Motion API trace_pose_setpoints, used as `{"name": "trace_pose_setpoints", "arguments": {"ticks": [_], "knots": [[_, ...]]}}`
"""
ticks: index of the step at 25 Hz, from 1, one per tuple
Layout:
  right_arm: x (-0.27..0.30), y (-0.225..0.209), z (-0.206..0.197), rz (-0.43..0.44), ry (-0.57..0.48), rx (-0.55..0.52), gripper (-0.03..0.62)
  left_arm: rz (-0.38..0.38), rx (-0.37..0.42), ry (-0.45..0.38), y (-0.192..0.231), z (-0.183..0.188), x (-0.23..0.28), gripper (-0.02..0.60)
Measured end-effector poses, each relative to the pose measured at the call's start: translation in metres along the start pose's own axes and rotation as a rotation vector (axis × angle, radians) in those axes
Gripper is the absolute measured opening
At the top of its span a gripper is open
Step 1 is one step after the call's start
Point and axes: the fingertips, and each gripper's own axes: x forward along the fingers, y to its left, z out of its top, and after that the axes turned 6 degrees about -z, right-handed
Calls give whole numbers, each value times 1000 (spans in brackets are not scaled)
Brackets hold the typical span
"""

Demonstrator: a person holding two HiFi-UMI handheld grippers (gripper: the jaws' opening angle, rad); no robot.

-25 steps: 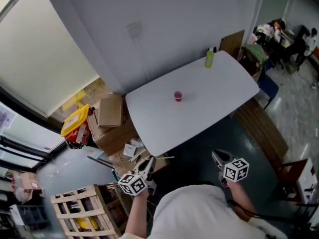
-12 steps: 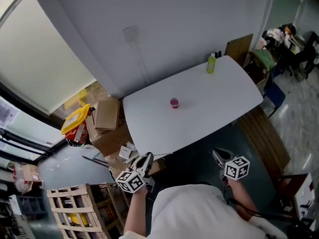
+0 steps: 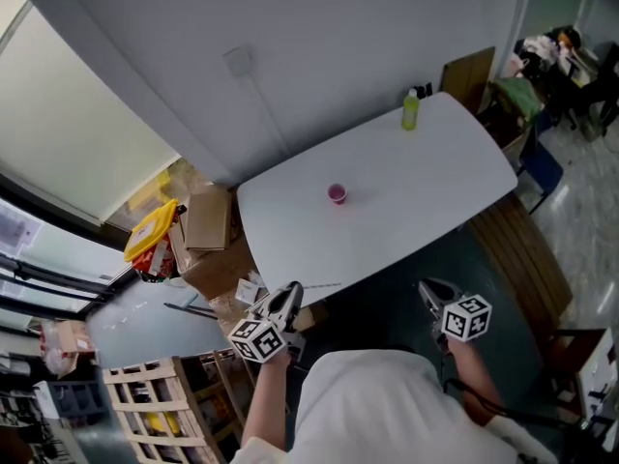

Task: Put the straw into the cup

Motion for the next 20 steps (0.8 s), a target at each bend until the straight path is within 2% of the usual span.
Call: {"name": "trace_pose_setpoints", "arguments": {"ticks": [7, 12, 20], "knots": [[7, -12, 1, -45, 9, 19, 44, -32, 22, 14, 15, 12, 26, 23], [20, -7, 5, -79, 14, 35, 44, -57, 54, 58, 33, 21, 47, 23], [45, -5, 17, -142, 25, 55, 44, -116, 36, 80, 64, 46, 85, 23]]}}
